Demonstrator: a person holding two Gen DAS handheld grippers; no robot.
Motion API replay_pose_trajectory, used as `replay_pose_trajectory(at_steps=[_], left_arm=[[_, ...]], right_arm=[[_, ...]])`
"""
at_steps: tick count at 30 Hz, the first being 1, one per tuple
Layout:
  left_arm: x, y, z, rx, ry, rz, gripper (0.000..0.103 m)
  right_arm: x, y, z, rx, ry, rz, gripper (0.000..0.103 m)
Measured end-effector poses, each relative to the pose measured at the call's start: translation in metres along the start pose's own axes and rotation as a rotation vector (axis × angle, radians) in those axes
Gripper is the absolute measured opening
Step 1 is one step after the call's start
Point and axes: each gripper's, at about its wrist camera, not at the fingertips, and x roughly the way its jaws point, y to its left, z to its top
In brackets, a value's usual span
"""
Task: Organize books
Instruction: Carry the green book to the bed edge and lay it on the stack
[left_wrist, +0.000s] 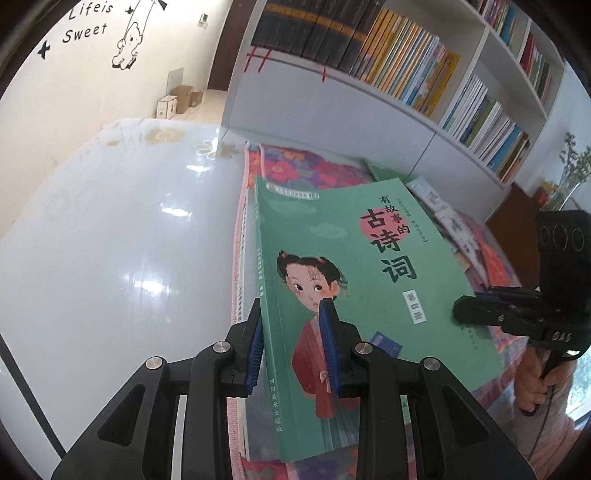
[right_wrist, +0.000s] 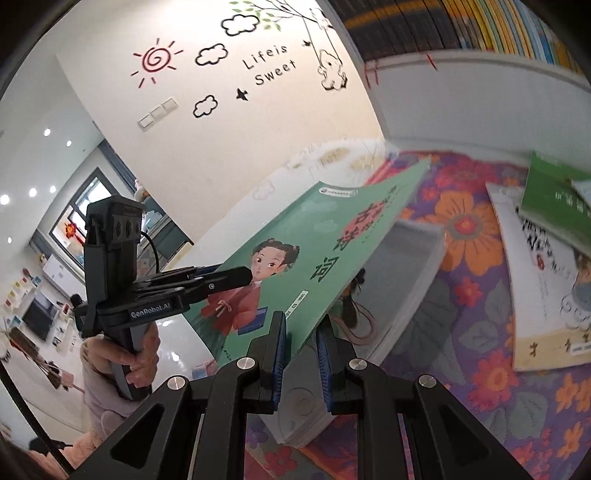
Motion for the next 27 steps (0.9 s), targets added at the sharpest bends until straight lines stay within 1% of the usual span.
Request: replay_pose_trajectory(at_steps=[2, 4, 9, 11, 19, 22, 27], left_arm=[[0.0, 0.002, -0.003, 0.005, 0.008, -0.004, 0.024], [-0.001, 0.002, -0.005, 0.011, 0.007, -0.01, 0.024], [0.003, 0.005, -0.006, 0.006, 0.021, -0.01, 0.024], [0.003, 0.004, -0.007, 0.011, 0.024, -0.006, 0.028], [0.001, 0.0, -0.008, 0.021, 0.034, 0.039, 0.029], [0.001, 0.0, -0.006, 0.023, 0.028, 0.075, 0.038], [0.009, 0.002, -0.008, 0.022, 0.052, 0.101, 0.038]], right_arm=[[0.004, -0.006, -0.002, 0.031, 0.023, 0.012, 0.016], [0.007, -0.007, -0.003, 0.029, 0.043, -0.007, 0.016], [0.013, -0.01, -0.003, 0.061, 0.071, -0.007, 0.016], [0.017, -0.011, -0.004, 0.069, 0.091, -0.015, 0.016], [0.025, -0.015, -0.006, 0.082, 0.119, -0.025, 0.017], [0.027, -0.017, -0.006, 0.08, 0.123, -0.031, 0.018], [0.028, -0.016, -0.006, 0.082, 0.126, -0.031, 0.019]])
